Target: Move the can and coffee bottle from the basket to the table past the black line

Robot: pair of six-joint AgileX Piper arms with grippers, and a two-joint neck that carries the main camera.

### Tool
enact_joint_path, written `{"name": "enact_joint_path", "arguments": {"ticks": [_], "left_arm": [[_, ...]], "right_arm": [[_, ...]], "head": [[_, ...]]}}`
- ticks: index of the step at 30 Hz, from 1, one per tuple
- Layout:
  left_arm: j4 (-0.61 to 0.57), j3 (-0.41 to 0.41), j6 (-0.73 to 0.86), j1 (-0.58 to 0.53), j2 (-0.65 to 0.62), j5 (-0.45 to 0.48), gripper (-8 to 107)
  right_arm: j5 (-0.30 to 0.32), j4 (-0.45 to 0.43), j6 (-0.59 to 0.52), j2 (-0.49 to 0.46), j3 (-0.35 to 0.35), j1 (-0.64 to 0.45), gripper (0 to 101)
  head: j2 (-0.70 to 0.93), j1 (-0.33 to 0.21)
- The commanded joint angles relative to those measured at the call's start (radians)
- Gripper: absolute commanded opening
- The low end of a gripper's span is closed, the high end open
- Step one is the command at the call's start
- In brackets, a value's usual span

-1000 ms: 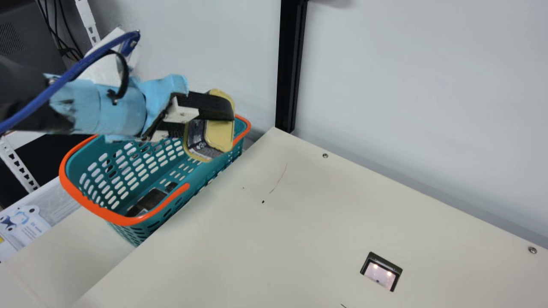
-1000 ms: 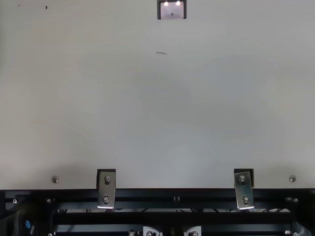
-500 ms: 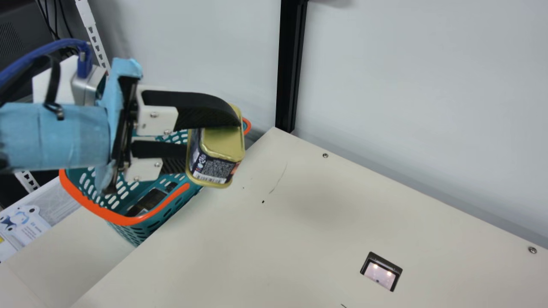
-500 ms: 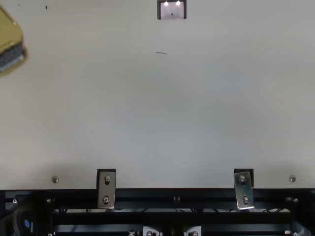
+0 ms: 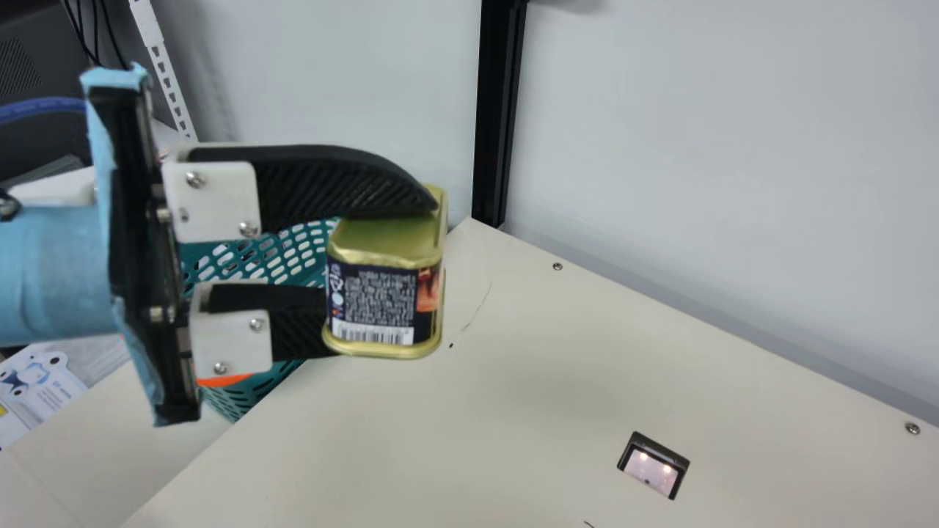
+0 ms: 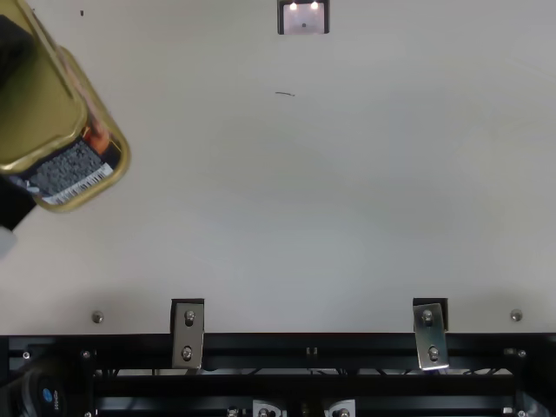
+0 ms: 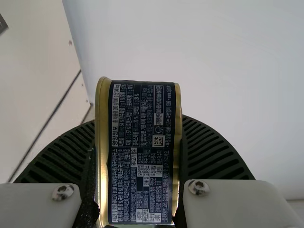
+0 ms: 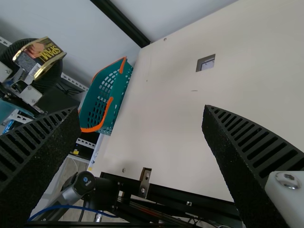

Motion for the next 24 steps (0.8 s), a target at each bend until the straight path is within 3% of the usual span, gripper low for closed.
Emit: {"name": "enact_joint_path", "arguments": {"ticks": [1, 16, 24], "left_arm": [[-0.014, -0.007, -0.072, -0.014, -0.006, 0.0, 10], [-0.019, -0.059, -0.299, -0.109, -0.03, 0.0, 10], [0.002, -0.064, -0.381, -0.198, -0.025, -0.046, 10]], "right_arm": [[0.0, 0.0, 0.0, 0.0, 0.0, 0.0, 101], [0.0, 0.0, 0.0, 0.0, 0.0, 0.0, 101], [0.0, 0.0, 0.0, 0.0, 0.0, 0.0, 101]], "head": [[0.015, -0.027], [0.015, -0.027], [0.015, -0.027]]}}
